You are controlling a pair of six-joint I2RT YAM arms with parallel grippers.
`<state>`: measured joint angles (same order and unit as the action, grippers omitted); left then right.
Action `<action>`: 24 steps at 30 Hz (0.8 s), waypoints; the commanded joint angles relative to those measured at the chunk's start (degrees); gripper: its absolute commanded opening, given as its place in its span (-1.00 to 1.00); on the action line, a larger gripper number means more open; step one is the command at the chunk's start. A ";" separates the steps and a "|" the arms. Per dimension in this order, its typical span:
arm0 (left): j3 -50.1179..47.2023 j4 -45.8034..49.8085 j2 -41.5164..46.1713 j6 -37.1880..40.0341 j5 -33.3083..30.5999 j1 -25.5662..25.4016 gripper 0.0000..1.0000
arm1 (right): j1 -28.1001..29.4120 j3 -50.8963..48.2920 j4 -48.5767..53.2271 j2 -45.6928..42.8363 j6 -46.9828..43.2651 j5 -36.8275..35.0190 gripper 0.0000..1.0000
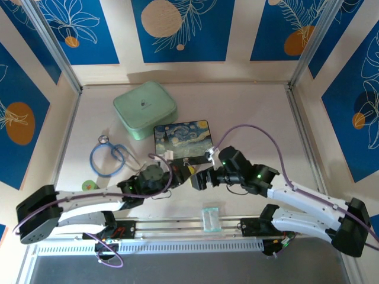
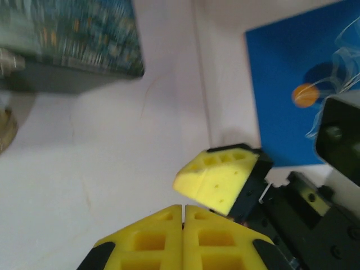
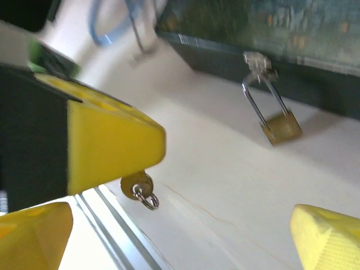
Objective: Unlock a padlock with a key
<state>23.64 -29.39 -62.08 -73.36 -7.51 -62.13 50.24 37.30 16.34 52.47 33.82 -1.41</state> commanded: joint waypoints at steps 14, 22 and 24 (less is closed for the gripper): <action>-1.31 -13.56 12.46 10.99 -8.38 0.96 -1.00 | -3.31 -7.01 -56.77 7.64 26.46 20.63 -0.07; -1.57 -15.29 11.95 10.33 -8.39 0.96 -1.00 | -3.57 -6.48 -56.01 7.92 25.57 21.45 -0.27; -1.91 -16.45 11.62 9.82 -8.31 0.96 -1.00 | -3.81 -6.38 -56.29 8.09 25.66 21.53 -0.32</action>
<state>22.52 -41.78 -50.22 -63.96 -15.33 -61.49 46.52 30.87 -37.15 60.23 59.40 18.98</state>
